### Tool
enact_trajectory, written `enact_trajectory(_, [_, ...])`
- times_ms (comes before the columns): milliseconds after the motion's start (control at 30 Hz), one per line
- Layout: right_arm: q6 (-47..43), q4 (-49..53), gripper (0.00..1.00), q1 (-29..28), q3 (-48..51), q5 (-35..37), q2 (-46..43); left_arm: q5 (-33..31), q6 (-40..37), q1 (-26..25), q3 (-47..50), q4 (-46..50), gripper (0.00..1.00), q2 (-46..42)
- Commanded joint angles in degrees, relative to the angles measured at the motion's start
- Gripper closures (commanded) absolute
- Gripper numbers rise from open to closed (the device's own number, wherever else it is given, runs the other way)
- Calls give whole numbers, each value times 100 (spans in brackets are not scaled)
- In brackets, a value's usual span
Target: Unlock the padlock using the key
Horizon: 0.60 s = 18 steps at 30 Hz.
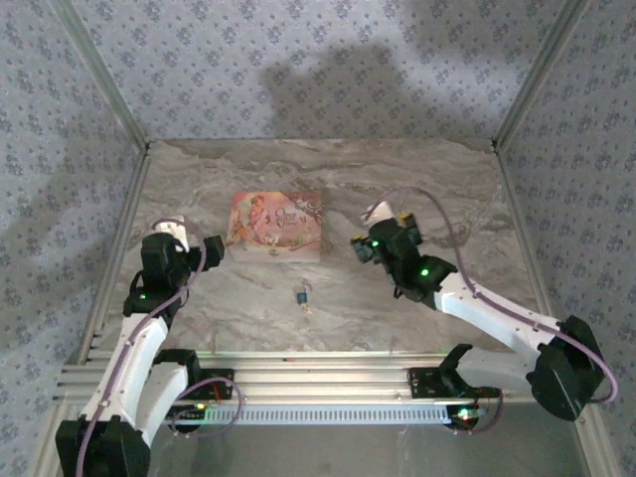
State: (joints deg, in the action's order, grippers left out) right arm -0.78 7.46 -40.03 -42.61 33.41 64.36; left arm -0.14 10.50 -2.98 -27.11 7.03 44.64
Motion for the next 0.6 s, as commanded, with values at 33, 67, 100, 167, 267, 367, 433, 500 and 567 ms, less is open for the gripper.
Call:
enact_trajectory(33, [-325,-1461,0,1155,1284,-246,-792,-373,-571,42,621,-1981,2,704])
enact_trajectory(67, [-387,-2155,0,1463,1773,-437,-963,-294,-550,42,833,-2489,2,919])
enact_trajectory(100, [-355,-2635,0,1752,2112,-599,-1071,-280,-568,37,936,-2795,2,1069])
enact_trajectory(167, [-25,-3035,0,2481,2490,-1020,-1138,-314,-721,27,1123,-3342,2,1345])
enact_trajectory(267, [103,-3295,0,3246,2695,-1380,-867,-621,-881,42,1435,-4452,2,1812])
enact_trajectory(367, [-51,-4457,0,3497,3016,-1547,-317,-736,-1003,48,1506,-5279,2,2278])
enact_trajectory(433, [-80,-5043,0,3566,3091,-1655,103,-739,-1069,51,1438,-5735,2,2680])
enact_trajectory(500, [-274,-5524,0,3590,3047,-1950,540,-714,-1122,47,1268,-5926,2,3125])
enact_trajectory(567, [-324,-5963,0,3623,2922,-2176,1017,-799,-1095,61,1070,-6170,2,3706])
